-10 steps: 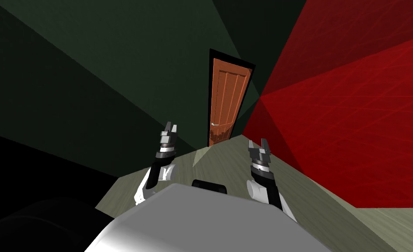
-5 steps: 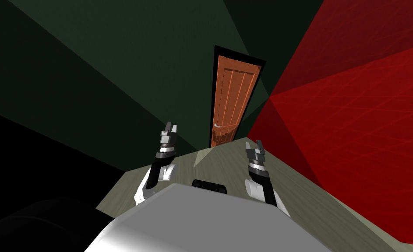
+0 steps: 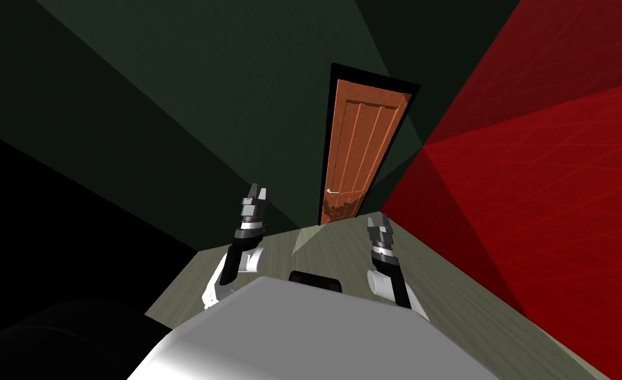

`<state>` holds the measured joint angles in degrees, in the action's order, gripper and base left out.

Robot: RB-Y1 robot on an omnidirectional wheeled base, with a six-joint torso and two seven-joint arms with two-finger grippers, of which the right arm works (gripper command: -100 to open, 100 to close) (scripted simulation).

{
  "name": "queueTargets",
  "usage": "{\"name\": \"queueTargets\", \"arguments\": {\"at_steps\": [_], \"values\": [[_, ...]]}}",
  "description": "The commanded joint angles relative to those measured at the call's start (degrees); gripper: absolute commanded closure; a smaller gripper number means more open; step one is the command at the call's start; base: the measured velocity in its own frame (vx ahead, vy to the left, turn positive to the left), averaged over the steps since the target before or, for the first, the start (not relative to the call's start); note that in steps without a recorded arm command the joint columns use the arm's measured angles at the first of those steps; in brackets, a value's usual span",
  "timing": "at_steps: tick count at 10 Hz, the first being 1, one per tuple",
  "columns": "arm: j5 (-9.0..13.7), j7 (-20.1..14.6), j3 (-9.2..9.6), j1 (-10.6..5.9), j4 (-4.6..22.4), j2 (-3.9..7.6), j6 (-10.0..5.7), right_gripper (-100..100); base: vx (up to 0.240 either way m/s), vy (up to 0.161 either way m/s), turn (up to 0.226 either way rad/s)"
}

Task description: Pull the door open

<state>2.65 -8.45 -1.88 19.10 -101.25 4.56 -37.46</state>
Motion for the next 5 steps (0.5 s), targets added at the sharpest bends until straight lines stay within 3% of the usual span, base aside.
{"name": "queueTargets", "arguments": {"at_steps": [1, 3, 5], "values": [[0.5, 0.1, 0.0, -0.92, 2.3, 0.23, -0.04, -100, 0.086, -0.047, 0.189], [1.1, 0.2, -0.13, -2.17, 5.3, 0.65, -0.57, -100, 0.088, -0.058, 0.175], [1.4, 0.2, -0.19, -2.8, 7.3, 0.87, -0.83, -100, 0.054, -0.03, 0.056]]}}
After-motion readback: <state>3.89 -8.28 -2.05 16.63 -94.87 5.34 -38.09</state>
